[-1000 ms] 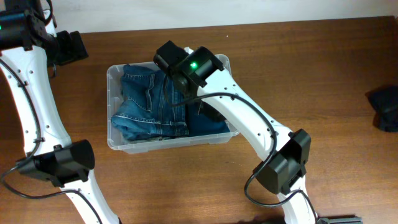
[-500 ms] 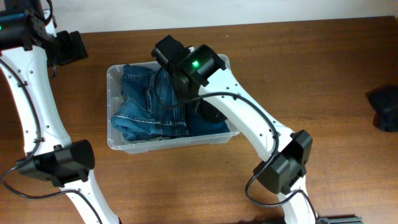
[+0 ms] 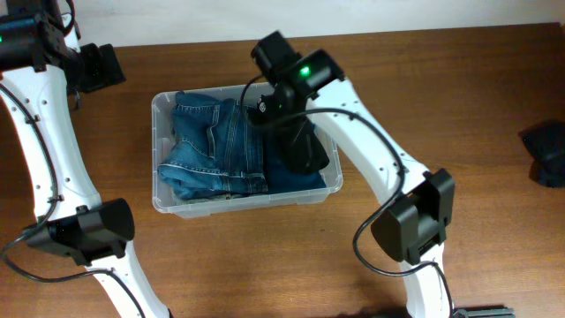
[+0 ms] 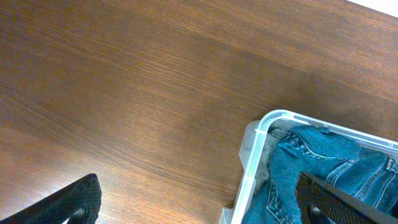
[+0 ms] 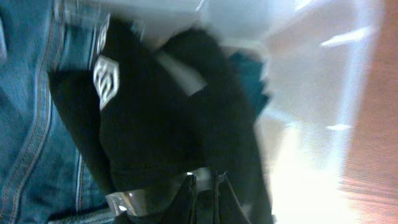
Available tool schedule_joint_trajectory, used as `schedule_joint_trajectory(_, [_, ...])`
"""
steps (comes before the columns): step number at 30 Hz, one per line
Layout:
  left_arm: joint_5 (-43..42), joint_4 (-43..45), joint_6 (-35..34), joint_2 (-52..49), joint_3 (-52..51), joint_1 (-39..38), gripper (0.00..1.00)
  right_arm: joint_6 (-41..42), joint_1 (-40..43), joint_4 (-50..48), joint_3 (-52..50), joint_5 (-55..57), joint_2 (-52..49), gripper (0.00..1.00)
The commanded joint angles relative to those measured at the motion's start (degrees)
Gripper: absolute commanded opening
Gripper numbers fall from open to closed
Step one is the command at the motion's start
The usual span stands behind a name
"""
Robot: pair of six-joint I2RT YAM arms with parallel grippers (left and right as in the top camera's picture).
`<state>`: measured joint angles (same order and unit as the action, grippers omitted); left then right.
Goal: Pack container
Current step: 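Lower the black item onto the teal garment and release, then withdraw the right gripper to the second black item on the right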
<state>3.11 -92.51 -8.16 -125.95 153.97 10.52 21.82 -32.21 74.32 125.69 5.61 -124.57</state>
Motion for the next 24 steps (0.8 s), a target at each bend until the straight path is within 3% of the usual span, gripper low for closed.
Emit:
schedule_joint_trajectory(1, [-0.59, 0.07, -0.09, 0.28, -0.17, 0.13, 0.99, -0.39, -1.57, -3.52, -6.38, -6.80, 0.44, 0.04])
schedule_joint_trajectory(8, [-0.61, 0.31, -0.09, 0.28, -0.17, 0.13, 0.99, -0.39, -4.22, -11.72, -16.96, -7.98, 0.39, 0.04])
schedule_joint_trajectory(13, [-0.61, 0.28, -0.09, 0.28, -0.17, 0.13, 0.99, -0.44, -1.60, -11.91, -17.27, -7.50, 0.46, 0.04])
schedule_joint_trajectory(19, [-0.61, 0.22, -0.09, 0.28, -0.17, 0.13, 0.99, -2.62, 5.73, -5.44, -8.85, -7.30, 0.57, 0.04])
schedule_joint_trajectory(24, [-0.61, 0.22, -0.09, 0.28, -0.17, 0.13, 0.99, -5.62, 10.36, 3.32, 5.18, -7.32, 0.90, 0.08])
